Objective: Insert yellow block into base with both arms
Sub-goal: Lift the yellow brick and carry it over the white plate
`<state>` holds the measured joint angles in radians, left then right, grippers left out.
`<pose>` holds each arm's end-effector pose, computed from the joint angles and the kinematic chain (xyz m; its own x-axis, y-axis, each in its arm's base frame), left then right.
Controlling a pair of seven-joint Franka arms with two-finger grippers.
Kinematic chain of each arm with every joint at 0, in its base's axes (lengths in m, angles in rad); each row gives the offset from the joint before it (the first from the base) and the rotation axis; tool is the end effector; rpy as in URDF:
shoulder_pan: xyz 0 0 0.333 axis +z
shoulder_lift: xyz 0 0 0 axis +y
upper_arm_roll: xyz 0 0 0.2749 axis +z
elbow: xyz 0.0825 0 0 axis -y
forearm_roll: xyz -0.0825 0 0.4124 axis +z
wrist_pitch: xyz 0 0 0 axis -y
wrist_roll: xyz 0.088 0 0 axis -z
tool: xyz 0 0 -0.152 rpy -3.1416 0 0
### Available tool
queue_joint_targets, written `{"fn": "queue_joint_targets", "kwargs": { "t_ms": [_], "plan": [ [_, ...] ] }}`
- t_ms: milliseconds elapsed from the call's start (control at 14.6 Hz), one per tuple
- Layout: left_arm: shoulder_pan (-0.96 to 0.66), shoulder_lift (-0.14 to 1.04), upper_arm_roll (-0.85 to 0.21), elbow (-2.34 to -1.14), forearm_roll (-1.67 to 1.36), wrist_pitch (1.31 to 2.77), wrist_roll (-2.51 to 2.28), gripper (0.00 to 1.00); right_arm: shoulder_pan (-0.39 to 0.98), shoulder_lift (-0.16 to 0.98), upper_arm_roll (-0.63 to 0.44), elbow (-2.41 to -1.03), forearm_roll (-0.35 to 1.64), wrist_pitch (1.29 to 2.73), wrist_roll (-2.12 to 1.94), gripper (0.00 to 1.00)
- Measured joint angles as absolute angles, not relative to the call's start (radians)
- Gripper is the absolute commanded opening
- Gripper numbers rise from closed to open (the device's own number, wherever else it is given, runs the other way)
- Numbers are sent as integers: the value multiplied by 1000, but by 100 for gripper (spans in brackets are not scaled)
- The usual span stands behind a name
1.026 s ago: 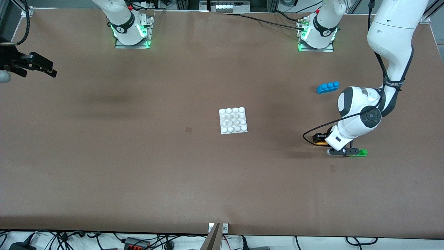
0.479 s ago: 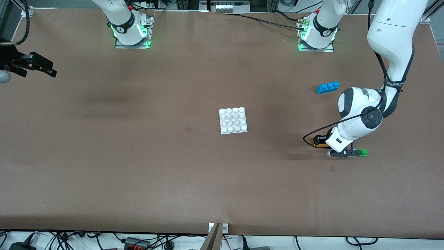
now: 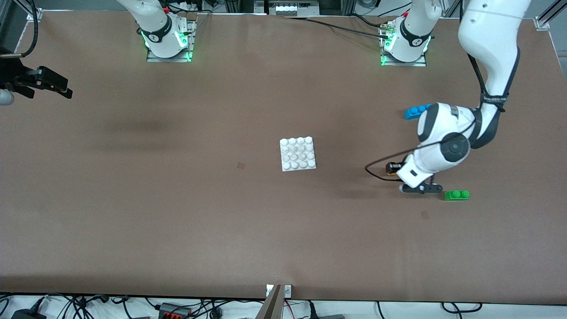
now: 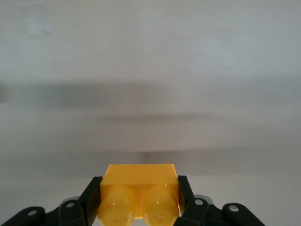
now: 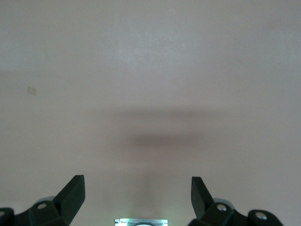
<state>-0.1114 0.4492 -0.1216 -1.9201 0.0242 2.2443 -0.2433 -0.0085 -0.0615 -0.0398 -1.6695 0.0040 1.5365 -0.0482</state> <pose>0.5928 -0.1417 0.1471 0.9920 0.0024 -0.1260 0.0031 -1.0000 0.0056 0.5569 -0.0267 0.5216 0.9975 0.0004 -0.0711 -0.0003 -1.0000 -0.0099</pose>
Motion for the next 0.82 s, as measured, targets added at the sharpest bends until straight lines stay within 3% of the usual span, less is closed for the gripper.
{"fn": "queue_joint_targets", "kwargs": {
  "t_ms": [410,615,821],
  "plan": [
    [-386,414,-124,-1900,-54,2220,-571,52,-9,-62,-40,-1669,4,1536,-48,100],
    [-538,454,-123,-1800,-56,2221,-784,52,-9,-62,-40,-1669,4,1534,-48,100],
    [-583,534,-122,-1713,-56,2251,-849,52,-9,-62,-40,-1668,4,1533,-47,100]
  ]
}}
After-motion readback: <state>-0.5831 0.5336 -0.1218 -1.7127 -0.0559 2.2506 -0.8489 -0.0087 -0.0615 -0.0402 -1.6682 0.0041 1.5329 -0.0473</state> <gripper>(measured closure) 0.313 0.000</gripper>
